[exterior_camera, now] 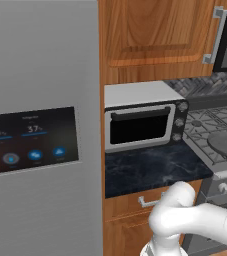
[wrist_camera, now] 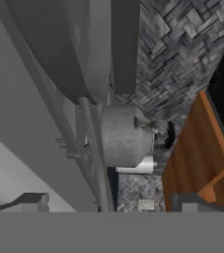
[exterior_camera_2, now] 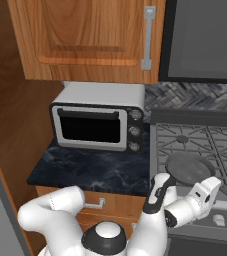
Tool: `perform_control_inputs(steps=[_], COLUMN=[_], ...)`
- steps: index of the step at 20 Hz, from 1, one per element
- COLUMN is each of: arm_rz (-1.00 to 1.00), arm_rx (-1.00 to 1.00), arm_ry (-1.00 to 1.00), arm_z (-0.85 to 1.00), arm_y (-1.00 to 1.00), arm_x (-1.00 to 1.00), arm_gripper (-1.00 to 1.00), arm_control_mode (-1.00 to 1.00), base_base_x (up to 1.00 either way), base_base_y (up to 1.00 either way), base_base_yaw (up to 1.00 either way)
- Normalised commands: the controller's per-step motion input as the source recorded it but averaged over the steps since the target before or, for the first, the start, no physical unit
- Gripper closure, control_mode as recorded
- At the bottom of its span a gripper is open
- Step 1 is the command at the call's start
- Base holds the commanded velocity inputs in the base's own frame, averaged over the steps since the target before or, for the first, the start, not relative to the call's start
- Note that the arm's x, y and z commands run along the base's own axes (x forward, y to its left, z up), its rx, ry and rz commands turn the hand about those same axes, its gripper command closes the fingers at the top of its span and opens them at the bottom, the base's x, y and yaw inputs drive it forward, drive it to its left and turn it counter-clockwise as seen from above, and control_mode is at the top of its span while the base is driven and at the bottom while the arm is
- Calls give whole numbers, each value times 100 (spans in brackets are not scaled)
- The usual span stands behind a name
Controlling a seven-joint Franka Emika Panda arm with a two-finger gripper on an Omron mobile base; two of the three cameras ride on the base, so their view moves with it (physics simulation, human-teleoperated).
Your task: Pick the pan from the cabinet and place it on the stove. Then turn on the stove burner for the pan.
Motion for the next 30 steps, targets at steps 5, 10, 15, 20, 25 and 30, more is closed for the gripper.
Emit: perform_control_inputs(steps=[5,10,15,20,25,30], arm_rz=[-1,0,0,1,11,17], arm_rx=[0,0,3,8,11,15], arm_ry=[0,0,0,0,0,0], arm_z=[13,15,33,51,61,77], arm_y=[23,25,26,26,36,41], arm_x=[-57,-61,-70,-80,-71,-55], arm_gripper=[-100,-100,-100,-100,-100,-100], arm_control_mode=[-100,-100,-100,-100,-100,-100], base_base_x=[0,0,0,0,0,0], base_base_y=[0,0,0,0,0,0], base_base_yaw=[0,0,0,0,0,0])
